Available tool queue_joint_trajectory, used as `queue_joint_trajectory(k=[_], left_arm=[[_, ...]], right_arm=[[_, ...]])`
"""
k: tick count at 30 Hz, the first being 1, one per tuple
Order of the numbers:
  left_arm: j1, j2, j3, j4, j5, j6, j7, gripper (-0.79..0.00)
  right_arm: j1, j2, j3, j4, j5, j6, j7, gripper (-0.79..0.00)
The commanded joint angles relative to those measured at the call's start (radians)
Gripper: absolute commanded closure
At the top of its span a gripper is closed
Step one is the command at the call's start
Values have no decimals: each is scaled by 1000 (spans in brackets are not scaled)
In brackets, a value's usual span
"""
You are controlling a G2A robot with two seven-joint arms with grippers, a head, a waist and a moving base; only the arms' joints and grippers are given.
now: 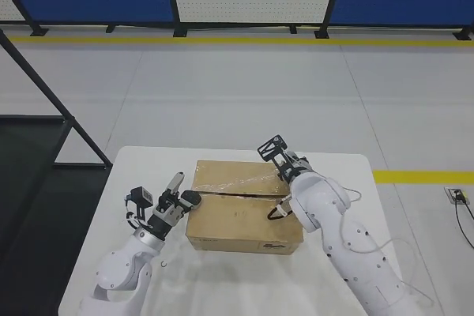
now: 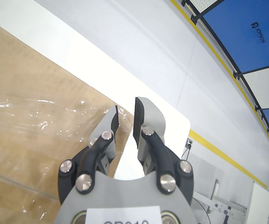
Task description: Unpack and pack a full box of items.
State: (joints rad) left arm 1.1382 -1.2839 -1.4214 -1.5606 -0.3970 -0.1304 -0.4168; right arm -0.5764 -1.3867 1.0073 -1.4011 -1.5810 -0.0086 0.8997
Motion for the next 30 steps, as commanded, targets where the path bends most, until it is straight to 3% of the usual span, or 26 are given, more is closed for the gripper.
queue_joint_trajectory(k=[1,2,4,6,7,8,9,10,12,16,24,27,30], left_arm=[[-2,0,2,2,0,-1,1,-785],[-2,0,3,3,-1,0,1,-785],[-4,0,3,5,0,0,-1,-785],[-5,0,3,6,0,0,-2,-785],[-5,0,3,7,-1,0,-2,-785],[-5,0,3,8,-2,1,-3,-785],[-6,0,3,8,-3,1,-4,-785],[-6,0,3,9,-3,1,-4,-785],[-6,0,3,9,-5,0,-2,-785],[-8,1,4,9,-4,-1,-5,-785],[-15,1,10,17,2,3,0,-785],[-16,1,11,18,4,5,2,-785],[-17,1,13,15,8,8,4,-785]], right_arm=[[-5,-1,17,-5,9,23,-27,-43],[-9,-1,32,-11,25,40,-44,-18],[-21,0,69,-24,84,33,-77,-68],[-29,6,118,-31,134,-6,-93,-142],[-35,9,144,-36,166,-30,-99,-215],[-41,13,174,-40,207,-49,-106,-354],[-48,16,205,-45,256,-71,-117,-625],[-57,19,238,-48,310,-87,-127,-763],[-73,24,302,-45,426,-114,-136,-785],[-65,31,406,15,710,-195,-36,-785],[-65,31,406,15,710,-195,-36,-785],[-82,28,408,22,750,-118,-69,-785],[-38,29,445,108,872,-49,6,-785]])
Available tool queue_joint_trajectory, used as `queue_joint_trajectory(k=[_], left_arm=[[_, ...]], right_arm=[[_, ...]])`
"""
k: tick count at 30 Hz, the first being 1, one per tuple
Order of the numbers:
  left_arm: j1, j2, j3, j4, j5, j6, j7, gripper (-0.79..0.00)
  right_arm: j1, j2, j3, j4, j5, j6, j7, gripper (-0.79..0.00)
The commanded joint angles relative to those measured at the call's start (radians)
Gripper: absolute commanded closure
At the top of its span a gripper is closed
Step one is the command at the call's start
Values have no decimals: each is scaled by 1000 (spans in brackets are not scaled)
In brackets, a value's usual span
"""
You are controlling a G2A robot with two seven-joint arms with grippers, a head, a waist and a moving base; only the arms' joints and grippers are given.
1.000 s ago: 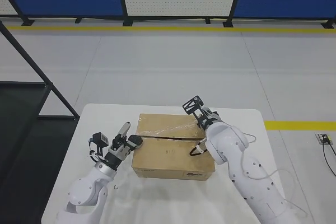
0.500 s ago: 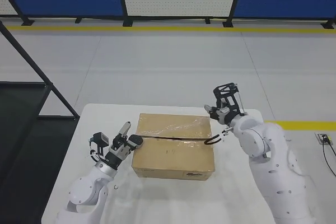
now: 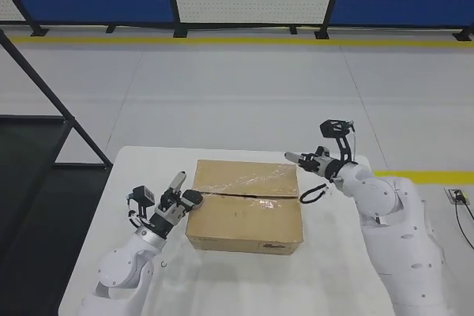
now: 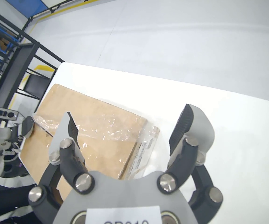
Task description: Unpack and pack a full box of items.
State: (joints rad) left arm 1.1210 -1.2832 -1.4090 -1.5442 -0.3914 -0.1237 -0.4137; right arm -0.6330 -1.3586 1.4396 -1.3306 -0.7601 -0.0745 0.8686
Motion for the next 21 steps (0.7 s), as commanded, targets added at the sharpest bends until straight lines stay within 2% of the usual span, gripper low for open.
queue_joint_trajectory(k=[1,5,9,10,11,12,13,15,16,21], left_arm=[[0,0,0,-3,3,2,2,-785],[1,0,2,-5,5,4,3,-785],[0,1,4,-8,7,6,3,-785],[-1,0,5,-10,7,7,4,-785],[-1,0,5,-11,7,8,5,-785],[-1,0,6,-12,7,10,6,-785],[-2,0,7,-12,7,10,7,-785],[-2,0,7,-12,8,10,8,-785],[-2,0,8,-12,8,11,8,-785],[-5,0,9,-8,10,10,12,-785]], right_arm=[[42,3,24,82,97,31,97,-785],[136,12,60,258,206,20,218,-785],[218,18,65,433,272,7,278,-785],[239,18,60,473,284,2,296,-714],[258,19,58,509,293,-6,297,-693],[273,19,57,547,305,-9,295,-597],[290,20,52,580,307,-9,293,-468],[318,18,45,639,346,-32,321,-437],[333,18,43,666,359,-43,334,-391],[385,17,29,774,410,-83,365,-376]])
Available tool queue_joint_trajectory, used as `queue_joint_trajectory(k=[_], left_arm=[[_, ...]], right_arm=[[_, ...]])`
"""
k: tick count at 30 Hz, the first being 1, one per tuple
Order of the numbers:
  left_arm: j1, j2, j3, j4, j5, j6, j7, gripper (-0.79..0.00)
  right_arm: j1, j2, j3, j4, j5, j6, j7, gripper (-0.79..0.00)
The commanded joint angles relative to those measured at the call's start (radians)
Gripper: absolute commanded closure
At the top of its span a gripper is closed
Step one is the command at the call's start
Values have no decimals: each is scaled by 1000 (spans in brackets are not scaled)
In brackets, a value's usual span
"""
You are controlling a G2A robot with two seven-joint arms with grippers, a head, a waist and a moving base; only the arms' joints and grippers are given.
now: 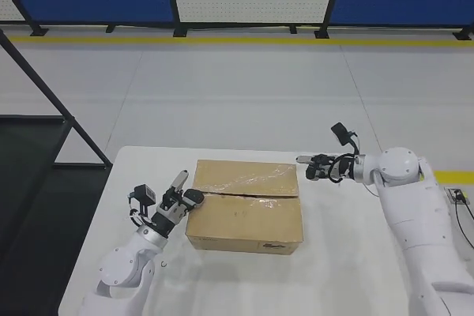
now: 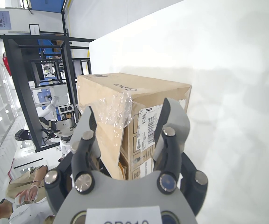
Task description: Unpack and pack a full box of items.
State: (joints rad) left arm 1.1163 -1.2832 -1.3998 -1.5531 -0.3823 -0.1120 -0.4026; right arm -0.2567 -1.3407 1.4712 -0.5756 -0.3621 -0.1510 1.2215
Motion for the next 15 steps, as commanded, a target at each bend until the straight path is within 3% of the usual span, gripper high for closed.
queue_joint_trajectory(k=[1,5,15], left_arm=[[-1,0,0,1,2,-1,2,-785],[-2,0,1,2,0,0,6,-785],[-5,0,3,8,-1,-2,5,-785]], right_arm=[[18,0,-6,35,19,-13,17,-369],[45,-2,-22,87,41,-38,35,-317],[90,-11,-70,145,75,-71,52,-71]])
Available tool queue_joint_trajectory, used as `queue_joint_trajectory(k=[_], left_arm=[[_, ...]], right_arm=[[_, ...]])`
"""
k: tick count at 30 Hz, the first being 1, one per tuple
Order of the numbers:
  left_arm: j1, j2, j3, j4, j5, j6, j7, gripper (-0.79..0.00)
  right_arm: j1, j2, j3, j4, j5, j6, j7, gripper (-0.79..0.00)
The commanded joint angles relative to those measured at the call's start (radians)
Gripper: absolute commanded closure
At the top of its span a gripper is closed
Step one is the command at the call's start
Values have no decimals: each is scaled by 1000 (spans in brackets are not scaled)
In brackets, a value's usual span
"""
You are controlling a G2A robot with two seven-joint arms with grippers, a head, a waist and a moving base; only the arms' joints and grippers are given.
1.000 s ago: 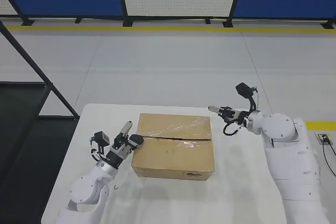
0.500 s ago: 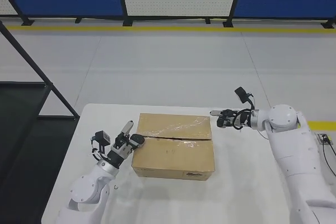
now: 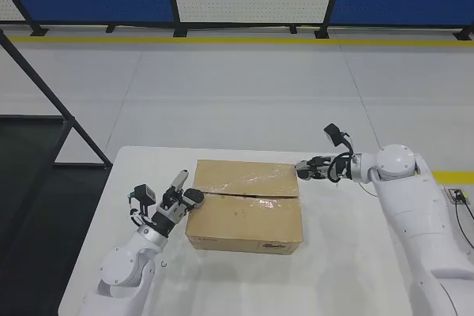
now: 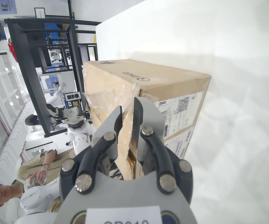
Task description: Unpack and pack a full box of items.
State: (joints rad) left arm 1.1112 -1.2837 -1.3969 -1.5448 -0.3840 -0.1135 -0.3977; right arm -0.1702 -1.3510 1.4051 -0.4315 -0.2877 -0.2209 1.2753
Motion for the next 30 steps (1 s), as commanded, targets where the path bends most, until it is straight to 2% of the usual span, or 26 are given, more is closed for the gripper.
queue_joint_trajectory(k=[1,11,24,30], left_arm=[[0,0,0,0,1,-2,0,-785],[2,0,-1,-1,-3,-6,-2,-785],[4,1,0,-7,-2,-6,-3,-785],[4,2,-8,-28,-1,-10,4,-785]], right_arm=[[7,-1,-8,2,3,-4,-4,-12],[1,-3,-32,-50,56,-76,-14,0],[-92,7,-32,-251,226,-191,65,0],[-130,15,-50,-328,238,-168,66,0]])
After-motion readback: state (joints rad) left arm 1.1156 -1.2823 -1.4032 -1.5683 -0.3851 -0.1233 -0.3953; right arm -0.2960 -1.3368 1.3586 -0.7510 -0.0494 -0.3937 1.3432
